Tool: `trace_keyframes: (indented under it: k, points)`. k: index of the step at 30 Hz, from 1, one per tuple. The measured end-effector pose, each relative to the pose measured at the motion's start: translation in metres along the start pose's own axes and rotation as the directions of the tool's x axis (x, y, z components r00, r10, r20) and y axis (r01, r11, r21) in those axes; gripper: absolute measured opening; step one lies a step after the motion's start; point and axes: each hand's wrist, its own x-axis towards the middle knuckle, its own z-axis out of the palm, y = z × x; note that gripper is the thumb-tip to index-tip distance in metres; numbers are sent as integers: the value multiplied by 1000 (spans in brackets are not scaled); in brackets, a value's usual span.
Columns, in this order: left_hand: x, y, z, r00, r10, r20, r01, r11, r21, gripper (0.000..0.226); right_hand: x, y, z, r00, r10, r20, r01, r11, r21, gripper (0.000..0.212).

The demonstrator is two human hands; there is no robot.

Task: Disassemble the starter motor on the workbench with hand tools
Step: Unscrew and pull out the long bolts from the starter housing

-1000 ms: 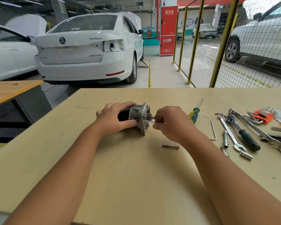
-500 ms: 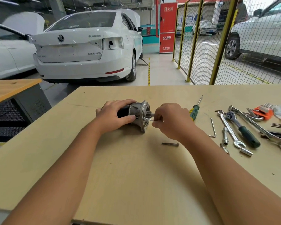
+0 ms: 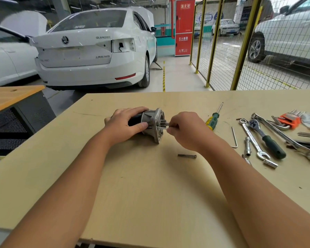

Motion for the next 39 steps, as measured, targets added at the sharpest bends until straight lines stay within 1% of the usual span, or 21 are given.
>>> trace_keyframes:
  k: [3, 6, 8, 11, 15, 17, 19, 21, 24, 27, 29, 31, 33, 36, 37, 39]
  points:
    - [0, 0, -1, 1000, -3, 10, 3, 1000, 2, 60, -2, -2, 0, 998, 40, -50, -45, 994, -100, 13]
    - [-2, 1, -1, 1000, 2, 19, -2, 1000, 5, 69, -2, -2, -1, 994, 84, -66, -91, 989, -119, 13]
    - [-3, 2, -1, 1000, 5, 16, -5, 1000, 8, 69, -3, -2, -2, 993, 98, -64, -102, 992, -70, 15]
    - [-2, 2, 0, 1000, 2, -5, -2, 1000, -4, 59, -5, -2, -3, 997, 64, -50, -61, 997, 50, 12]
    - [-1, 2, 0, 1000, 3, -3, -3, 1000, -4, 58, -3, -2, -4, 999, 15, -38, -11, 994, 105, 7]
    - [-1, 2, -1, 1000, 1, 3, -1, 1000, -13, 59, -1, -1, -4, 1000, -12, -17, 13, 998, 69, 19]
    - [-2, 2, -2, 1000, 5, 10, -4, 1000, -25, 60, 0, -2, -4, 1000, -12, 17, 12, 1000, 14, 25]
    - [-2, 2, -3, 1000, 15, 20, -14, 999, -38, 64, 0, -1, -3, 1000, -2, 23, 2, 1000, -13, 23]
    - [-3, 2, -3, 1000, 9, 21, -9, 1000, -26, 67, -2, -3, -2, 999, 41, -30, -44, 994, -103, 16]
    - [-4, 3, -2, 1000, 16, 23, -16, 1000, 2, 70, -2, -4, -2, 995, 85, -60, -92, 988, -122, 13]
    - [-3, 3, -2, 1000, 11, 9, -11, 1000, -4, 62, -3, -4, -3, 992, 107, -61, -113, 988, -108, 11]
    - [-2, 2, -1, 1000, 5, 1, -5, 1000, -13, 56, -4, -4, -4, 992, 109, -56, -112, 992, -57, 13]
    - [-2, 1, -1, 1000, 2, 0, -2, 1000, -7, 56, -5, -4, -4, 994, 93, -51, -93, 996, 6, 13]
    - [-3, 3, -1, 1000, -9, 3, 9, 1000, -13, 57, -4, -3, -4, 998, 39, -45, -35, 995, 93, 6]
    - [-4, 3, -2, 1000, -11, 6, 11, 1000, -18, 57, -4, -3, -4, 999, 20, -34, -17, 995, 98, 9]
    - [-4, 5, -3, 1000, -9, 10, 10, 999, -36, 58, -2, -3, -4, 1000, -11, 1, 11, 998, 55, 17]
